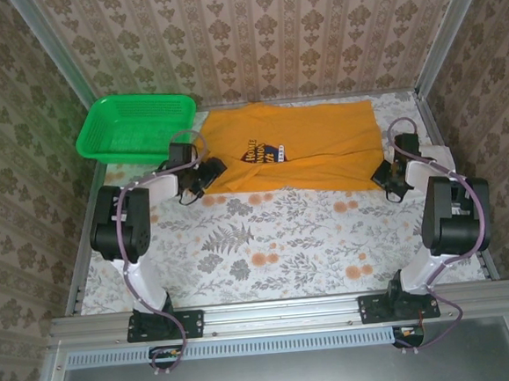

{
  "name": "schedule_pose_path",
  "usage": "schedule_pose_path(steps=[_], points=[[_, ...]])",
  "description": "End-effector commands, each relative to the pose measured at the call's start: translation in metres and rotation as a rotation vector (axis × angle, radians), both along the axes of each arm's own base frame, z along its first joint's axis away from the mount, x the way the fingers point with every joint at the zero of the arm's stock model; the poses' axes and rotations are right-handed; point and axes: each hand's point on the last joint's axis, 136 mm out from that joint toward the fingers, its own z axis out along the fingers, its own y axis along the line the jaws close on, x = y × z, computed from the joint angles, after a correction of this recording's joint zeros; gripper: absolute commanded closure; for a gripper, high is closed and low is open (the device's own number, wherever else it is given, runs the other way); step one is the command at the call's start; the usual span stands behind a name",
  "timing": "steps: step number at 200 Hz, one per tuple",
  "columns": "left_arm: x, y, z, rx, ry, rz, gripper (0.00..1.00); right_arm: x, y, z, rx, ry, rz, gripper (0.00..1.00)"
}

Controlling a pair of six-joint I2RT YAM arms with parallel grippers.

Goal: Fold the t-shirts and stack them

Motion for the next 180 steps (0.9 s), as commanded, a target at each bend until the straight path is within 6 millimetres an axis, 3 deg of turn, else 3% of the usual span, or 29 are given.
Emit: schedule_pose_path(steps=[1,77,83,99,111,130,159,180], points=[[-0.031,0.020,-0.019,0.059,0.074,0.036,0.23,-0.021,-0.001,0.004,-0.015,0.025,-0.018,0.97],[-0.133,0.042,-0.021,0.094,0.167,0.080,0.23,-0.071,0.007,0.008,-0.036,0.064,0.002,0.94],[-0.139,0.042,-0.018,0.098,0.164,0.079,0.23,-0.070,0.007,0.017,-0.045,0.032,0.003,0.88],[-0.146,0.040,-0.005,0.109,0.132,0.074,0.22,-0.065,0.017,0.034,-0.076,-0.030,0.058,0.53],[-0.146,0.040,0.008,0.120,0.094,0.072,0.21,-0.057,0.029,0.052,-0.129,-0.075,0.121,0.41],[-0.144,0.050,0.024,0.151,0.050,0.082,0.19,-0.041,0.064,0.079,-0.233,-0.154,0.292,0.34],[-0.146,0.077,0.024,0.143,0.045,0.145,0.20,-0.020,0.162,0.098,-0.223,-0.326,0.614,0.30],[-0.145,0.085,0.017,0.082,0.065,0.172,0.30,-0.019,0.243,0.100,-0.247,-0.418,0.857,0.30]])
